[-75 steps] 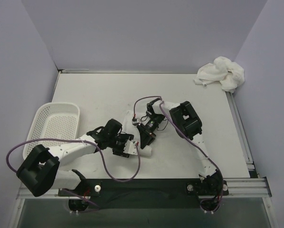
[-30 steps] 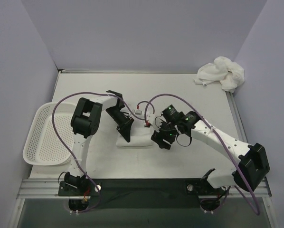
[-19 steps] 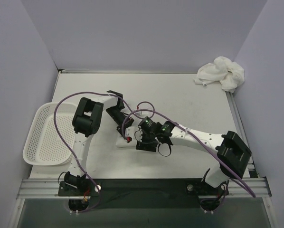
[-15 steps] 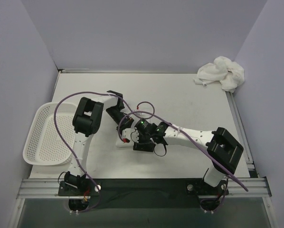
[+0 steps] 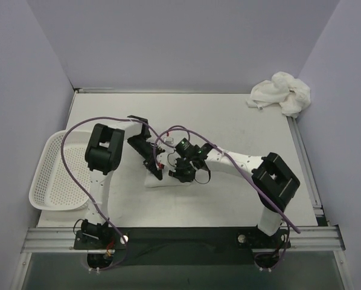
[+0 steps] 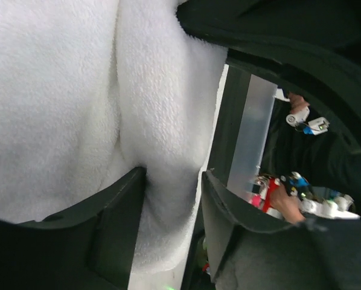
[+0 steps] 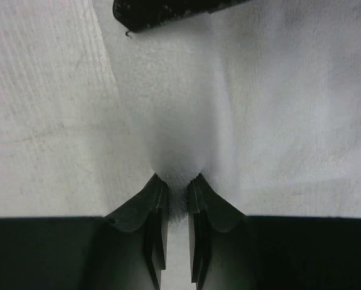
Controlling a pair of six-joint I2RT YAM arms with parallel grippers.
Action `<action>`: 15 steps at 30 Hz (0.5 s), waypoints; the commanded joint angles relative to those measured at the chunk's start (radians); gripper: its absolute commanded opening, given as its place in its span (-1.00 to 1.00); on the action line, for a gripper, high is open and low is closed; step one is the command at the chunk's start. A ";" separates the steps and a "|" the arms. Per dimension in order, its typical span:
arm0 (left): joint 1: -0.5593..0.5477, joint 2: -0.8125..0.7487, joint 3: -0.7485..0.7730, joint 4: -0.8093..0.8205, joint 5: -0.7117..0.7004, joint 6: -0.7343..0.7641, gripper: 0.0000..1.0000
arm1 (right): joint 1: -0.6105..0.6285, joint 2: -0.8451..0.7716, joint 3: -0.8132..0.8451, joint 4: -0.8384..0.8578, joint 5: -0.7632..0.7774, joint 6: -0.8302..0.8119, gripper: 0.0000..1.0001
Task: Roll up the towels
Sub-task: Roll the towel
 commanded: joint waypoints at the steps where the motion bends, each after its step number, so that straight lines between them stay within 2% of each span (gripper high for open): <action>1: 0.071 -0.127 -0.075 0.163 -0.001 0.080 0.13 | -0.043 0.055 0.029 -0.252 -0.197 0.020 -1.00; 3: 0.119 -0.204 -0.127 0.184 0.073 0.108 0.19 | -0.057 0.072 0.068 -0.322 -0.233 0.027 -1.00; 8: 0.188 -0.336 -0.195 0.266 0.144 0.106 0.25 | -0.094 0.138 0.131 -0.440 -0.366 0.033 -1.00; 11: 0.232 -0.428 -0.244 0.330 0.167 0.067 0.27 | -0.114 0.192 0.181 -0.511 -0.409 0.027 -1.00; 14: 0.297 -0.532 -0.322 0.448 0.169 -0.005 0.27 | -0.125 0.249 0.241 -0.600 -0.445 0.030 -1.00; 15: 0.313 -0.590 -0.354 0.538 0.161 -0.062 0.27 | -0.126 0.262 0.256 -0.617 -0.454 0.034 -1.00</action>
